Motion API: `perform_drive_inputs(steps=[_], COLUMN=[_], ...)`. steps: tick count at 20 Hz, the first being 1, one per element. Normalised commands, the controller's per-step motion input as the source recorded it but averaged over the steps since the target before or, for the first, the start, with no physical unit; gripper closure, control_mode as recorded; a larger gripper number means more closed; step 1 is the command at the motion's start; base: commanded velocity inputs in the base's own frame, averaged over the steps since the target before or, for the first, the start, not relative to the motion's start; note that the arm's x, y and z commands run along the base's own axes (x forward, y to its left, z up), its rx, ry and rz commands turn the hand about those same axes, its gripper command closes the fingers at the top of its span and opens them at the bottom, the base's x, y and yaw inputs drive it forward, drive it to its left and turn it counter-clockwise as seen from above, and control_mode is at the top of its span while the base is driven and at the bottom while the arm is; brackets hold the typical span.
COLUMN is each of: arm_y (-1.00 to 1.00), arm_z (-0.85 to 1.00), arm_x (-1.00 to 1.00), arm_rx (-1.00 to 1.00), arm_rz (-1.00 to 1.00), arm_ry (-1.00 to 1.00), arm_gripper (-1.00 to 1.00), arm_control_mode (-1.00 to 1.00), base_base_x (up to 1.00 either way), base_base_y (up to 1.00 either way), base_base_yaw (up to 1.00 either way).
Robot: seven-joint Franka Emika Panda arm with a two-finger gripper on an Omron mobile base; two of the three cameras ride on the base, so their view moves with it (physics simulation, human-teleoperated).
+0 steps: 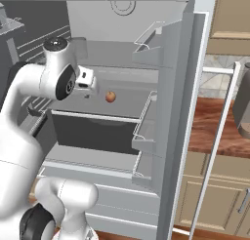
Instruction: Place the mustard and ketchup from the counter to the top shelf of the fridge. If the existing items in the fridge are on the top shelf, move them to other shelves.
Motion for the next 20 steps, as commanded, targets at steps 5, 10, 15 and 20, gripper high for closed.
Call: perform_drive_inputs(steps=[5, 10, 15, 20], arm_y=[0.03, 0.39, 0.5, 0.31], arm_z=[0.88, 0.7, 0.17, 0.01], arm_x=[-0.04, 0.08, 0.46, 0.58], arm_rx=[0.03, 0.0, -0.04, -0.05], arm_rz=[0.0, 0.0, 0.0, 0.0], arm_ry=[-0.33, -0.18, 0.02, 0.04], arm_gripper=[-1.0, -1.0, -1.0, -1.0], arm_control_mode=[-1.0, -1.0, -1.0, -1.0], base_base_x=[0.0, 0.0, 0.0, 0.0], base_base_y=[0.0, 0.0, 0.0, 0.0], base_base_yaw=[0.0, 0.0, 0.0, 0.0])
